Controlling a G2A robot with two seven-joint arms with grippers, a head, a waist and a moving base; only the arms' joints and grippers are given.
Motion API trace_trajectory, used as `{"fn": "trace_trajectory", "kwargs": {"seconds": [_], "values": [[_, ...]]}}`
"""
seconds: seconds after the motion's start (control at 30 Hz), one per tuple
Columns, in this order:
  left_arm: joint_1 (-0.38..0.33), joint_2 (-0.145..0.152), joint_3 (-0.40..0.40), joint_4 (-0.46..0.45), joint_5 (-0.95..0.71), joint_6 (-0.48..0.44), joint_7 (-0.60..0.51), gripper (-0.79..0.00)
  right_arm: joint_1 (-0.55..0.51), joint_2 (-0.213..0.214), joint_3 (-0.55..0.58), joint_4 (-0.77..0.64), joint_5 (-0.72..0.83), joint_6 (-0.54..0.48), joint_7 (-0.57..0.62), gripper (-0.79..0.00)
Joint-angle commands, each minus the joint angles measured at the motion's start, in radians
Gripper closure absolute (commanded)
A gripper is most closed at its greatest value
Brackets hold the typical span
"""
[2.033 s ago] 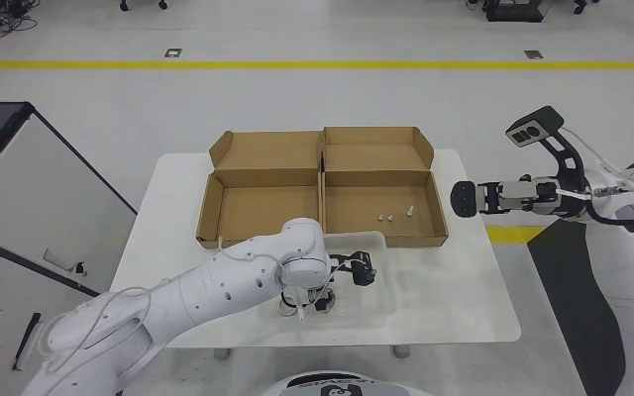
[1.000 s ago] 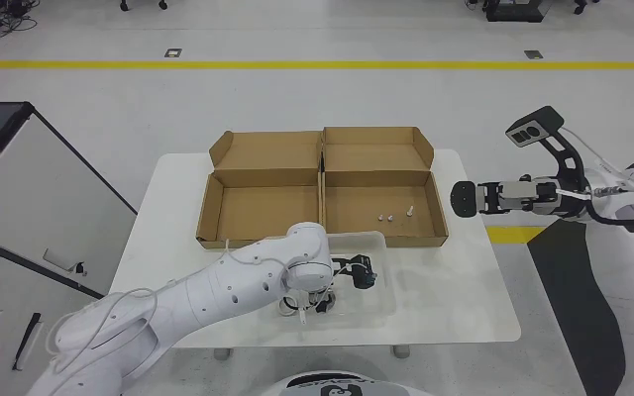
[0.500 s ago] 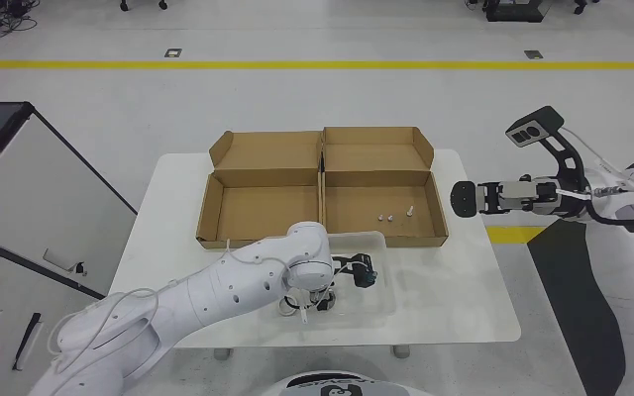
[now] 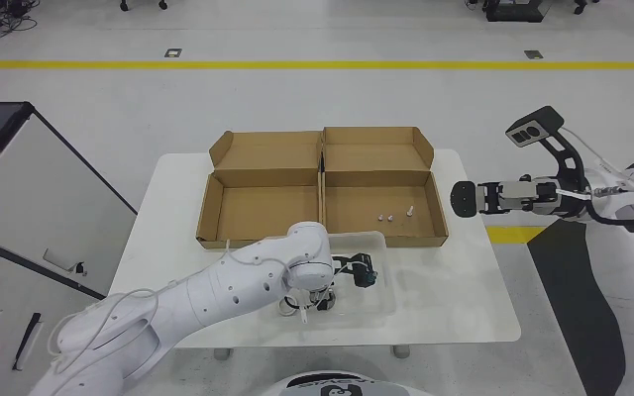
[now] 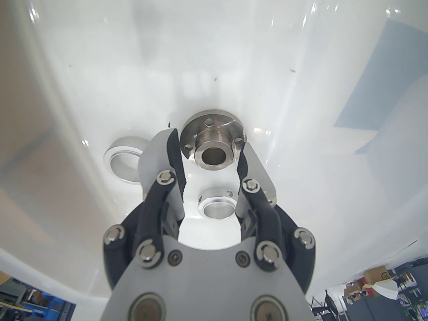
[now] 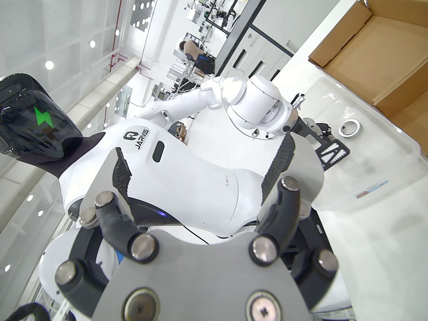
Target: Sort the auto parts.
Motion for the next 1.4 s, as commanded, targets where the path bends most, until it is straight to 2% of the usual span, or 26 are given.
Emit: {"fn": "trace_trajectory", "kwargs": {"seconds": [0.0, 0.27, 0.43, 0.6, 0.7, 0.87, 0.93, 0.97, 1.0, 1.03, 1.23, 1.37], "values": [[0.000, 0.001, 0.002, -0.004, 0.003, 0.001, -0.001, -0.376, 0.000, 0.000, 0.000, 0.000, 0.000, 0.000, 0.000, -0.785], [0.000, 0.001, 0.007, 0.003, -0.001, -0.005, 0.005, -0.363, 0.000, 0.000, 0.000, 0.000, 0.000, 0.000, 0.000, -0.785], [-0.003, 0.000, 0.009, 0.004, -0.002, -0.007, 0.007, -0.305, 0.000, 0.000, 0.000, 0.000, 0.000, 0.000, 0.000, -0.785], [-0.005, 0.000, 0.011, 0.004, -0.002, -0.005, 0.005, -0.323, 0.000, 0.000, 0.000, 0.000, 0.000, 0.000, 0.000, -0.785], [-0.007, 0.000, 0.012, 0.005, -0.004, -0.004, 0.004, -0.369, 0.000, 0.000, 0.000, 0.000, 0.000, 0.000, 0.000, -0.785], [-0.008, -0.002, 0.018, 0.010, -0.006, -0.003, 0.003, -0.357, 0.000, 0.000, 0.000, 0.000, 0.000, 0.000, 0.000, -0.785], [-0.009, -0.002, 0.019, 0.012, -0.008, -0.004, 0.004, -0.329, 0.000, 0.000, 0.000, 0.000, 0.000, 0.000, 0.000, -0.785], [-0.009, -0.003, 0.019, 0.013, -0.008, -0.005, 0.005, -0.283, 0.000, 0.000, 0.000, 0.000, 0.000, 0.000, 0.000, -0.785], [-0.009, -0.003, 0.020, 0.014, -0.008, -0.006, 0.006, -0.209, 0.000, 0.000, 0.000, 0.000, 0.000, 0.000, 0.000, -0.785], [-0.009, -0.004, 0.019, 0.015, -0.007, -0.005, 0.007, 0.000, 0.000, 0.000, 0.000, 0.000, 0.000, 0.000, 0.000, -0.785], [-0.008, -0.005, 0.013, 0.011, -0.001, -0.002, 0.008, 0.000, 0.000, 0.000, 0.000, 0.000, 0.000, 0.000, 0.000, -0.785], [-0.021, -0.001, -0.003, -0.033, -0.015, 0.005, -0.005, 0.000, 0.000, 0.000, 0.000, 0.000, 0.000, 0.000, 0.000, -0.785]]}}
